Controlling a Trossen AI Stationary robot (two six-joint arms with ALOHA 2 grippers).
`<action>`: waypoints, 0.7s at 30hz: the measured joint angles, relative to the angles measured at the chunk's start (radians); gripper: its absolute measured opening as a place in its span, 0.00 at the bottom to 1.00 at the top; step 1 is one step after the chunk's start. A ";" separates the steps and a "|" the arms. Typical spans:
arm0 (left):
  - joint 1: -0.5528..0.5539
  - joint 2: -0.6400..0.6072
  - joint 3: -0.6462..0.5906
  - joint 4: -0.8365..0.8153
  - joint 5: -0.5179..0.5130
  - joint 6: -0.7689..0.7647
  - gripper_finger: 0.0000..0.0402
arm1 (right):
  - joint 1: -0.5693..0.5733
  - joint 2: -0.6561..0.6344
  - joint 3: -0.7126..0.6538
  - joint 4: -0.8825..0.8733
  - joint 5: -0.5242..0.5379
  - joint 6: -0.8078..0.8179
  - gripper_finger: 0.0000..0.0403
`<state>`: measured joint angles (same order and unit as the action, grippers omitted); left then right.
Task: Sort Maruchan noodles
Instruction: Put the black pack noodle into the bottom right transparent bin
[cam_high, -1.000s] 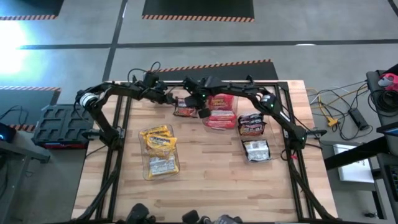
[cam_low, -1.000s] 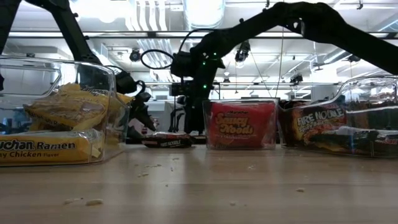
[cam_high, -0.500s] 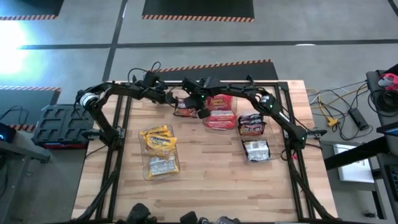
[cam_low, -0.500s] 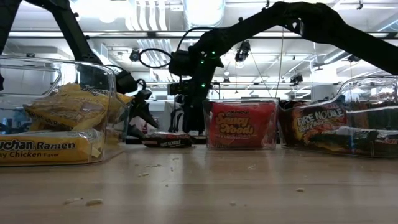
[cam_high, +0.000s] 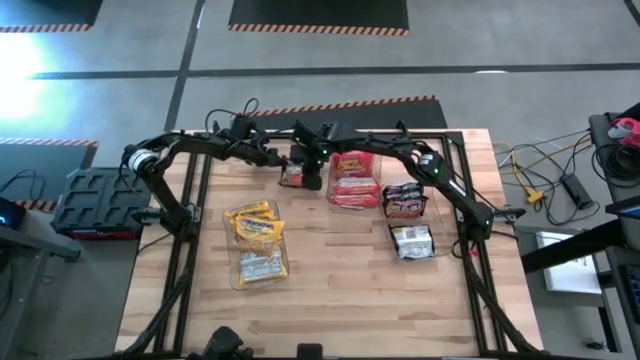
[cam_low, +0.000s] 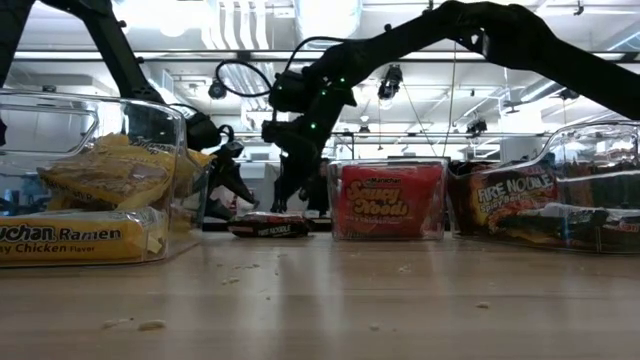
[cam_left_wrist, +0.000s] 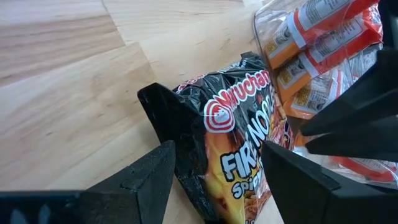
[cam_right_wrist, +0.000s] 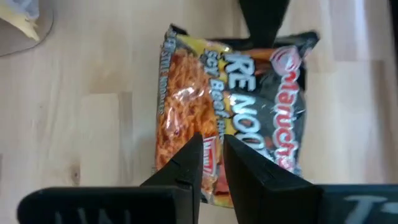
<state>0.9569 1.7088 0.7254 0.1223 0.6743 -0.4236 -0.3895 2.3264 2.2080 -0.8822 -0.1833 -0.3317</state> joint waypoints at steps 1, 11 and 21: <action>0.000 0.000 0.000 0.000 0.000 0.000 0.55 | 0.002 0.000 -0.004 -0.002 0.000 0.008 0.13; 0.000 0.000 0.000 -0.007 0.000 -0.012 0.55 | 0.011 0.041 -0.018 -0.038 0.040 0.035 0.13; -0.001 -0.001 0.021 -0.002 0.026 -0.032 0.55 | 0.012 0.043 -0.017 -0.061 0.078 0.003 0.13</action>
<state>0.9562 1.7077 0.7460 0.1205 0.7002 -0.4554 -0.3771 2.3693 2.1906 -0.9436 -0.1053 -0.3289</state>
